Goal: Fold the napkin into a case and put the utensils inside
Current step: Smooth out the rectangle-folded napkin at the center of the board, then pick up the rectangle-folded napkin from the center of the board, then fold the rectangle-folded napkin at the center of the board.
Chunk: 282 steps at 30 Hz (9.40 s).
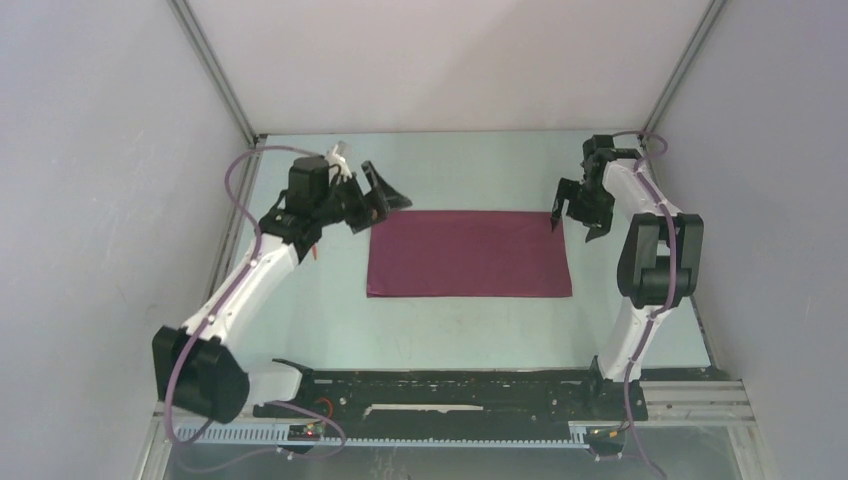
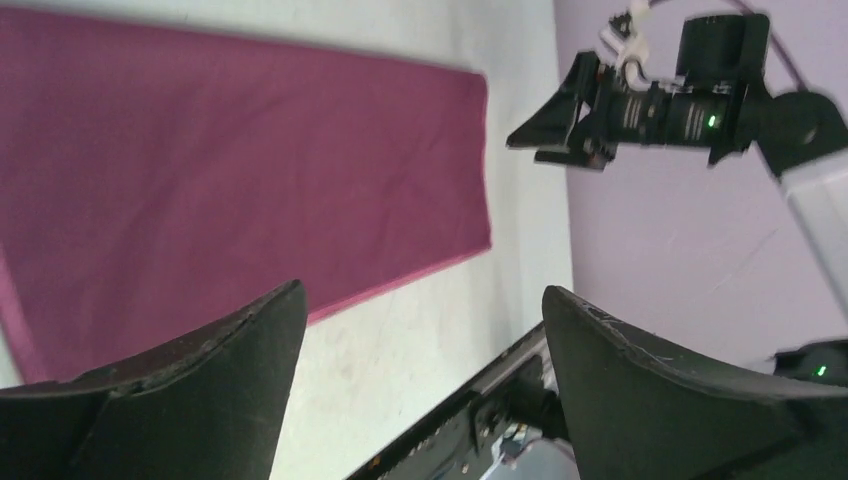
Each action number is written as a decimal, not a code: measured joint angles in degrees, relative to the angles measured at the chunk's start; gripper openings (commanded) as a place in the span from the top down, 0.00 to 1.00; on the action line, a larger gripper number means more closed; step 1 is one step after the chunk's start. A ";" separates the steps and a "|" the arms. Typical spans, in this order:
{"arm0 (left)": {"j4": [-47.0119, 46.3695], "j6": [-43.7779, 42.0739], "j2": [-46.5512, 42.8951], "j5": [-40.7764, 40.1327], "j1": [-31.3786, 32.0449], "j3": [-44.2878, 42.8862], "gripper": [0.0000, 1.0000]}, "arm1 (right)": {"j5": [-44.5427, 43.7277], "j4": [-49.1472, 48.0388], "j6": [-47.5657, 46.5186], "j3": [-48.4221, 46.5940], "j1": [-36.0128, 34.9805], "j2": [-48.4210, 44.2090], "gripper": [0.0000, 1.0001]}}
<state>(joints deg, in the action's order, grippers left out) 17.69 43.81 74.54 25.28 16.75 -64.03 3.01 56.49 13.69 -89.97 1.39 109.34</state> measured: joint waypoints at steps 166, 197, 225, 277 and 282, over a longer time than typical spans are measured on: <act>16.98 -8.33 -21.84 -16.50 -4.33 18.16 0.25 | 13.92 6.14 6.32 -43.39 -38.14 35.01 1.00; 17.25 -8.33 -21.84 -16.52 -4.33 18.16 0.25 | 15.61 6.49 6.84 -44.78 -38.32 36.41 1.00; 17.18 -8.31 -21.84 -16.55 -4.33 18.16 0.24 | 14.40 6.25 7.41 -42.64 -39.26 33.16 1.00; 1.95 -1.99 -2.27 -5.11 1.62 22.84 0.27 | 23.71 -18.43 8.87 30.21 -17.99 -15.04 0.28; -0.15 -1.75 2.51 -6.10 3.67 22.40 0.25 | 23.87 -21.88 10.45 36.41 -17.88 -15.04 0.26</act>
<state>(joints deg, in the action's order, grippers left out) 17.54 42.06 77.06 19.18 20.43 -41.63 26.87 34.61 24.14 -53.56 -16.49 94.30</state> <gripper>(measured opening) 0.731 0.716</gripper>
